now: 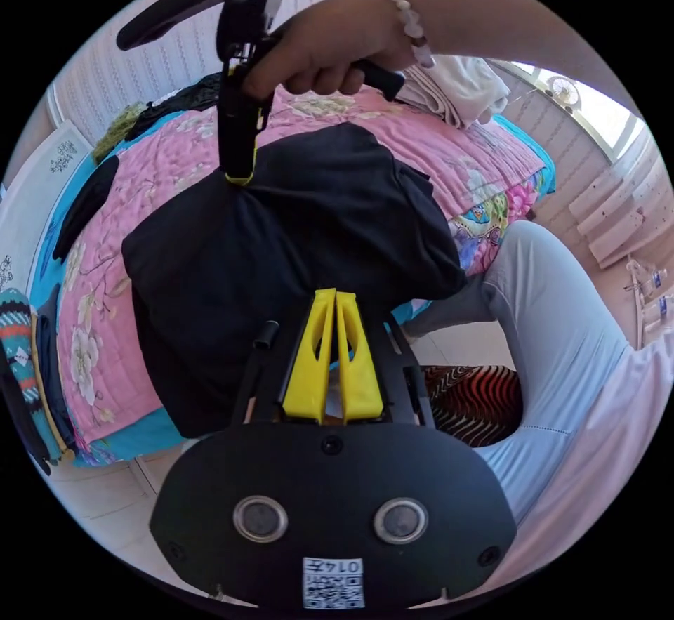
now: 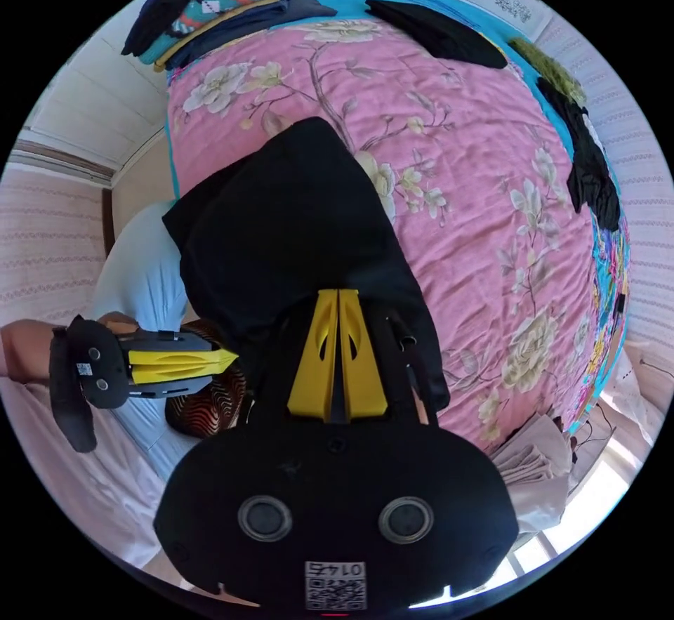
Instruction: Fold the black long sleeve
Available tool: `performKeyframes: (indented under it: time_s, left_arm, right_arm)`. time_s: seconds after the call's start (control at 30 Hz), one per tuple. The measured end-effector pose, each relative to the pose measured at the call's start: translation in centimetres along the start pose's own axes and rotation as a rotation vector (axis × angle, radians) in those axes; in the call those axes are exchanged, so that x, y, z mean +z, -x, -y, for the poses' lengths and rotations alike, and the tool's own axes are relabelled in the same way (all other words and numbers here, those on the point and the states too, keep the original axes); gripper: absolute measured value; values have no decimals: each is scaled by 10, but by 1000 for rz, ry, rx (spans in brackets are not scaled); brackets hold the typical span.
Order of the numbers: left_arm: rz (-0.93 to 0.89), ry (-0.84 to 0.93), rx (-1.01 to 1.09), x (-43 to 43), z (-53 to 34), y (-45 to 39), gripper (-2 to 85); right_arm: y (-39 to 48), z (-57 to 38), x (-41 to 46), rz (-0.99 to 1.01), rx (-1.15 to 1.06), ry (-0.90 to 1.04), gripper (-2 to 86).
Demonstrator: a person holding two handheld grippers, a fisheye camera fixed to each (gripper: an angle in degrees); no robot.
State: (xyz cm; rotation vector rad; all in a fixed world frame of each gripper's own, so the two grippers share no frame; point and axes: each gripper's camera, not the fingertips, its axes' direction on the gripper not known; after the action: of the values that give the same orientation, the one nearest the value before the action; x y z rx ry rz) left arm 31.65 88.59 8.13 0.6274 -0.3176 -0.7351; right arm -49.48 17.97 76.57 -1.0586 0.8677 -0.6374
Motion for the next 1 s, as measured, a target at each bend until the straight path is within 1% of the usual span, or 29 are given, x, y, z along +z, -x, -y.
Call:
performKeyframes:
  time_s: [0.13,0.23,0.37,0.4,0.47,0.57,0.6,0.73,0.87,1.0]
  left_arm:
    - [8,65,31,28,0,-10,-10]
    - [-42,115,36,47,-3,-14,-10]
    - [-100,95,-1,59,-12,-12,-10]
    - [-99,93,5,61,-13,-15,-10]
    - [-86,100,20,65,-14,-19,-10]
    - [-70,112,31,71,-15,-27,-10]
    - [-72,112,27,73,-16,-28,-10]
    - [-85,97,15,79,-22,-32,-10]
    - [-53,90,25,85,-27,-43,-10]
    - [9,84,103,89,-32,-59,-9]
  right_arm:
    - [-10,18,3,58,47,34,-9]
    - [-13,23,23,138,88,98,-9]
    - [-4,11,6,104,13,63,-9]
    - [-3,8,1,101,-2,53,-10]
    - [-7,-5,-26,115,-6,-35,-10]
    - [-11,-10,-35,114,10,-88,-10]
    - [-11,-9,-31,105,13,-80,-10]
    - [-4,-1,38,22,33,82,-10]
    - [-7,-20,62,30,159,45,-9]
    - [-10,-48,73,31,175,40,-9]
